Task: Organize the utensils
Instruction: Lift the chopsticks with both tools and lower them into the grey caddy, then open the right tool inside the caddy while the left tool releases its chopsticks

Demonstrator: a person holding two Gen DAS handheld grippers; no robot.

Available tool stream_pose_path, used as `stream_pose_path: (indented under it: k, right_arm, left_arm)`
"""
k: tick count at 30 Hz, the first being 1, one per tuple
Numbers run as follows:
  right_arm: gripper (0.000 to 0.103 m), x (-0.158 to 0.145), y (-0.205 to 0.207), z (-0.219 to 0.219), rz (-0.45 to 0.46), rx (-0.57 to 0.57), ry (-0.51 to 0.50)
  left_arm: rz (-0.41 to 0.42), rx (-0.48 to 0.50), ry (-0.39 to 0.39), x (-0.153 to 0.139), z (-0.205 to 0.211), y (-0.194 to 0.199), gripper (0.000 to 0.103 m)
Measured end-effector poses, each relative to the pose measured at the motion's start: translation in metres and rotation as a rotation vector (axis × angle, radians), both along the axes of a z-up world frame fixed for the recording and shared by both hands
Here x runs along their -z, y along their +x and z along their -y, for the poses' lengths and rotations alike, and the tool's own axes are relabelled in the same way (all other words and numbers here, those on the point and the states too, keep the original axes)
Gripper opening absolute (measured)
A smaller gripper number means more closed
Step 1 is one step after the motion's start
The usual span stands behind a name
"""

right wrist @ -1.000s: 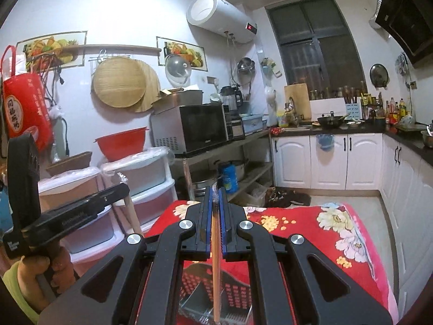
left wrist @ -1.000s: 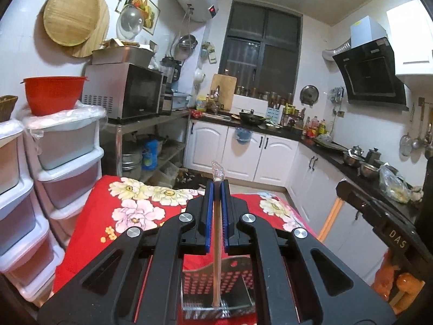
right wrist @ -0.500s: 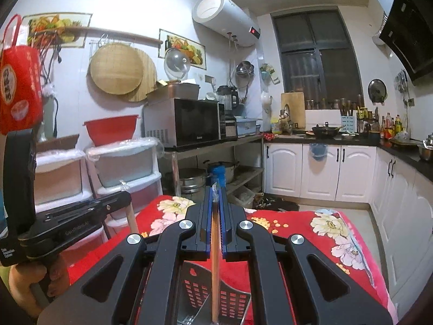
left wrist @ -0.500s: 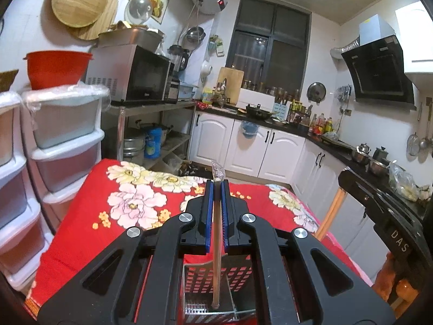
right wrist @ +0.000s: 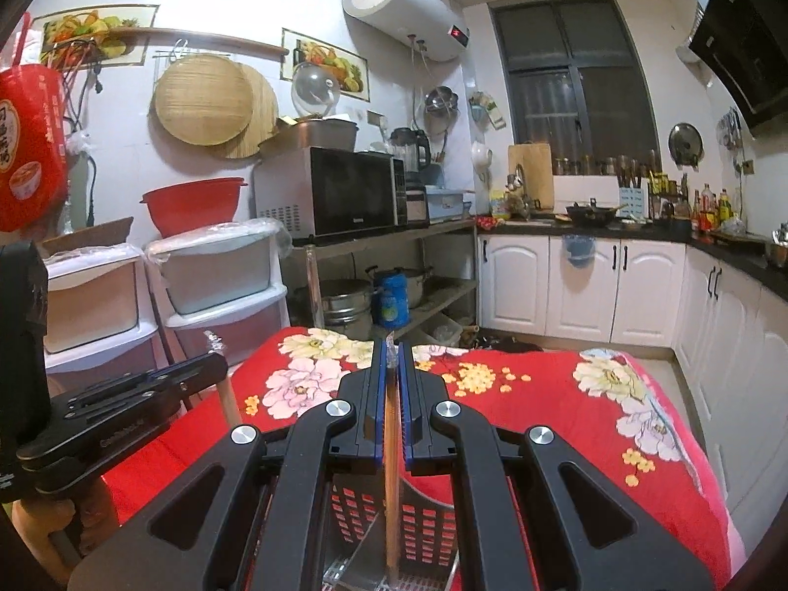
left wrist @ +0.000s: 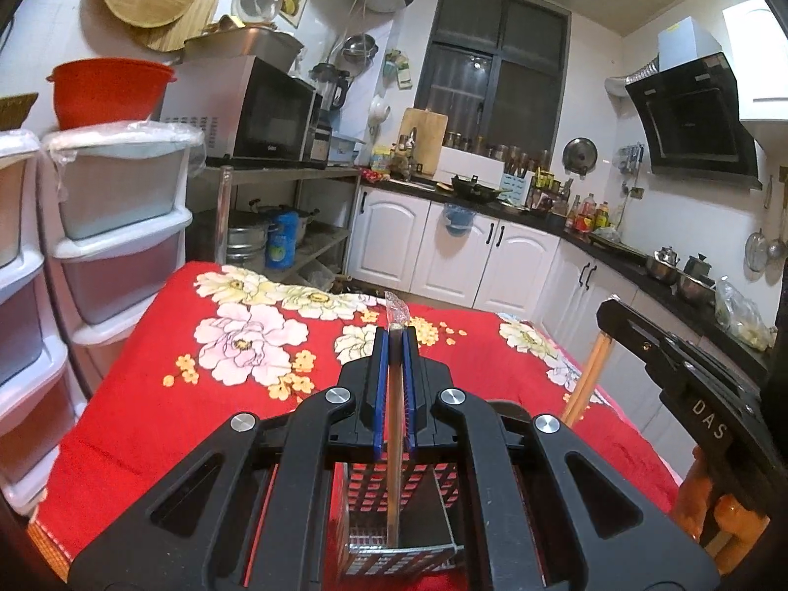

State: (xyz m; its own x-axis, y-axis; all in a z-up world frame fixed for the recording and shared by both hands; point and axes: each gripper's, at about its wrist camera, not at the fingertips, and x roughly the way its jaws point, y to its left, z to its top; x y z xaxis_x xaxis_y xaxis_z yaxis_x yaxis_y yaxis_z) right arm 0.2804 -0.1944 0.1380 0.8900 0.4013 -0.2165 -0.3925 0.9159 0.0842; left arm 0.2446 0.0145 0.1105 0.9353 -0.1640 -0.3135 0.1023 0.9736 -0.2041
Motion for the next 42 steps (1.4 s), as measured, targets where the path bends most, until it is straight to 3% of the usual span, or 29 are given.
stream_pose_path:
  k: [13, 18, 33, 42]
  right_arm:
    - [0.006, 0.015, -0.006, 0.01, -0.054, 0.02, -0.002]
    - [0.015, 0.021, -0.008, 0.015, -0.085, 0.026, 0.001]
    - [0.034, 0.029, -0.028, 0.031, -0.127, 0.043, -0.007]
    - [0.044, 0.04, -0.048, 0.041, -0.17, 0.039, -0.034]
  left_arm:
    - [-0.03, 0.003, 0.008, 0.01, 0.001, -0.007, 0.002]
    - [-0.046, -0.001, 0.0, 0.014, -0.004, -0.011, 0.002]
    - [-0.089, -0.023, -0.007, 0.024, -0.017, -0.031, 0.021]
    - [-0.118, -0.034, -0.022, 0.028, -0.023, -0.05, 0.043]
